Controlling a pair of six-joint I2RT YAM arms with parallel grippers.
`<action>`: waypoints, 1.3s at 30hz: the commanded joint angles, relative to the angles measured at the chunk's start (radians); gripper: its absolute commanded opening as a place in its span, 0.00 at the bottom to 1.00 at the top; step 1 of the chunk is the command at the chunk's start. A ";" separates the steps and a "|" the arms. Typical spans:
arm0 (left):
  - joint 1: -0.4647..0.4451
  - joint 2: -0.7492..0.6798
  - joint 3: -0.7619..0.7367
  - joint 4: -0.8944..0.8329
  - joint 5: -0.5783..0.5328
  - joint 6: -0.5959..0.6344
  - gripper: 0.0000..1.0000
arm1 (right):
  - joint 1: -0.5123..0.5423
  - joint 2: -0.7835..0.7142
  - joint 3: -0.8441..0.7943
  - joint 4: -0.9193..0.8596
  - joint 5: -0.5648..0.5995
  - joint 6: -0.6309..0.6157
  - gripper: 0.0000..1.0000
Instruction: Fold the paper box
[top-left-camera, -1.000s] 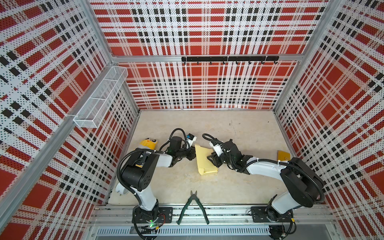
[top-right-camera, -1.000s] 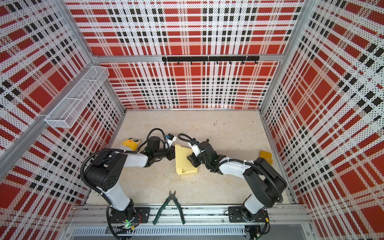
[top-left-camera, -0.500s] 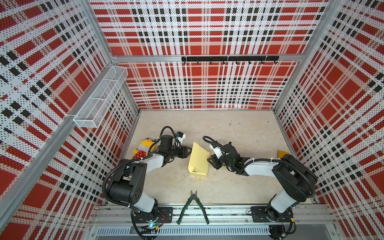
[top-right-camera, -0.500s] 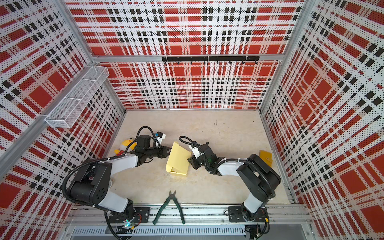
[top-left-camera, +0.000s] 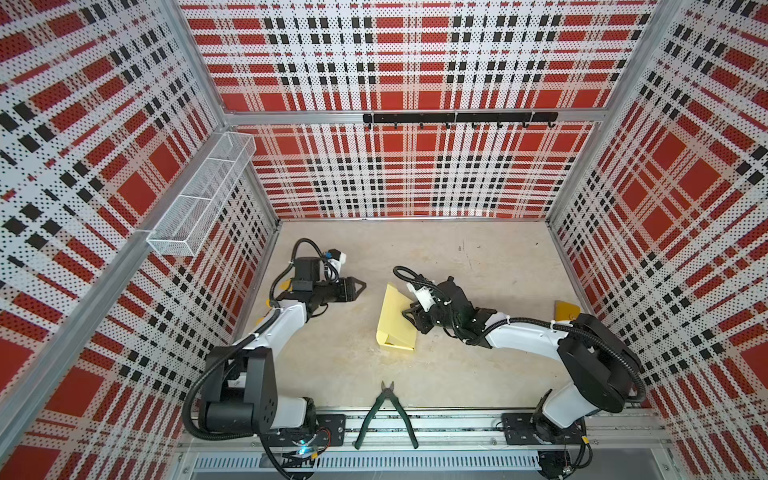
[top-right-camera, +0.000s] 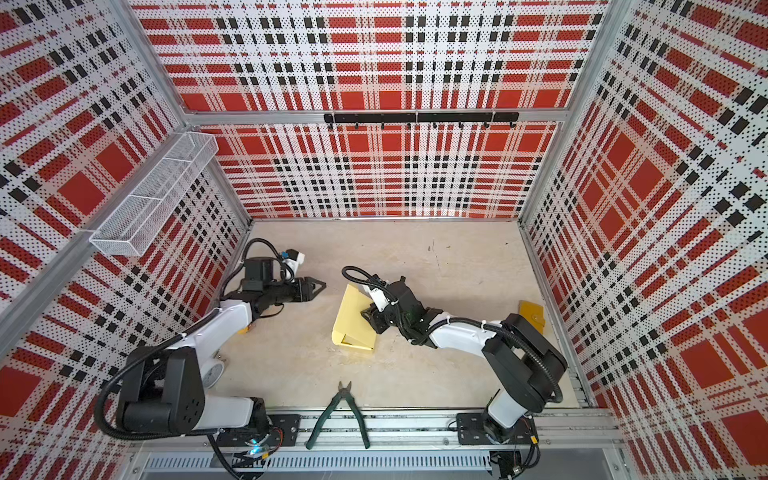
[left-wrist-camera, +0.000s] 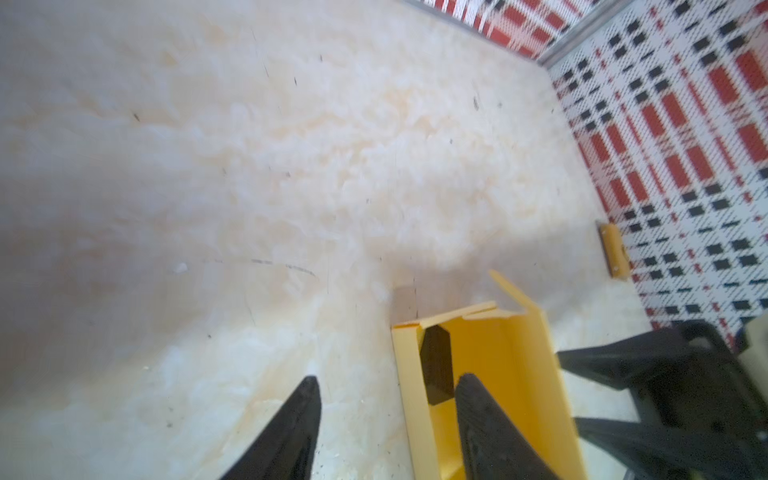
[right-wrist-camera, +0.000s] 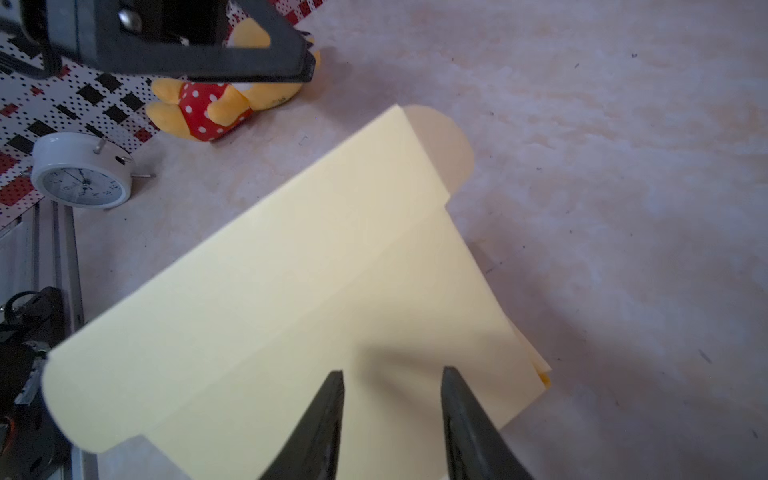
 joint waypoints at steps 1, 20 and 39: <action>-0.011 -0.038 0.053 -0.240 0.132 0.070 0.64 | 0.025 0.009 0.063 -0.041 0.007 -0.047 0.41; -0.192 0.035 0.006 -0.324 -0.125 0.281 0.59 | 0.034 0.128 0.100 -0.023 0.000 -0.057 0.40; -0.231 0.155 0.036 -0.308 -0.268 0.251 0.49 | 0.062 0.195 0.231 -0.030 -0.044 -0.032 0.33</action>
